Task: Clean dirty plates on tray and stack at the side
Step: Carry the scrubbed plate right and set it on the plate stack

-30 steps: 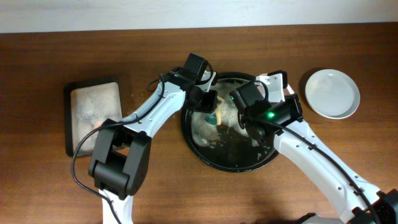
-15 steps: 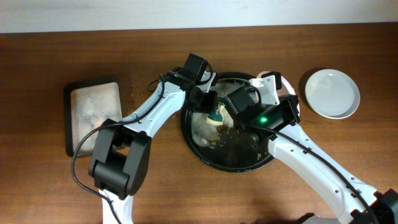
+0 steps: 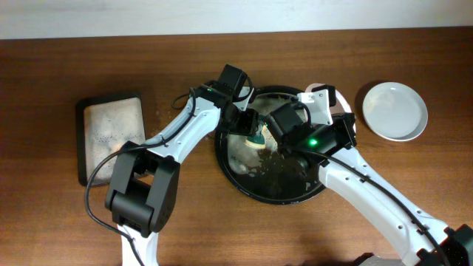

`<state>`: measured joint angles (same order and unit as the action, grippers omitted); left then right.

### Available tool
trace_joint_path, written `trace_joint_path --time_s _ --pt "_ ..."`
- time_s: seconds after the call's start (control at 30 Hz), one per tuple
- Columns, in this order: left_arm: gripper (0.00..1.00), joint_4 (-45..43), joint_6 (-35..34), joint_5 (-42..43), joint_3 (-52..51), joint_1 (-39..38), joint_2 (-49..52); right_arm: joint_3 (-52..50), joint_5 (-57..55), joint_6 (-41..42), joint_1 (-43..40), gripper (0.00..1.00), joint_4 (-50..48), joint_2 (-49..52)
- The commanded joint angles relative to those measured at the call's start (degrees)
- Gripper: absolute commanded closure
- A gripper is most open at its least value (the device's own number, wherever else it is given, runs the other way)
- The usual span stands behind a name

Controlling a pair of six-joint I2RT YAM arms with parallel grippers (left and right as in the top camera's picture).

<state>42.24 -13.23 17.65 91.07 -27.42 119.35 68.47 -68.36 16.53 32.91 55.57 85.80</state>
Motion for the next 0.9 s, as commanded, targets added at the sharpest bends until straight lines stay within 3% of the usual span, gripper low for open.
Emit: trace_joint_path --time_s 0.0,0.1,0.27,0.33,0.67,0.8,0.87 --pt "0.44 -0.1 0.3 -0.6 0.2 -0.3 -2.1 0.9 -2.2 1.6 0.5 0.96 0.2 -0.5" --pt "0.43 -0.1 0.3 -0.6 0.2 -0.3 -2.1 0.9 0.4 5.5 0.1 0.96 0.1 -0.5" --pt "0.43 -0.1 0.3 -0.5 0.2 -0.3 -2.1 0.9 15.7 9.5 -8.4 0.96 1.7 -0.2" --pt "0.43 -0.5 0.3 -0.5 0.2 -0.3 -2.1 1.2 19.2 5.5 -10.2 0.96 2.4 -0.3" --pt "0.43 -1.2 0.3 0.2 0.2 -0.3 -2.2 3.0 25.8 6.4 -14.3 0.96 2.1 -1.5" --pt "0.43 -1.2 0.3 0.6 0.2 -0.3 -2.2 6.5 40.2 6.5 -27.5 0.96 0.7 -1.4" --pt "0.43 -1.3 0.3 1.0 0.2 -0.3 -2.2 6.8 55.8 6.5 -39.7 0.96 -1.4 -1.2"
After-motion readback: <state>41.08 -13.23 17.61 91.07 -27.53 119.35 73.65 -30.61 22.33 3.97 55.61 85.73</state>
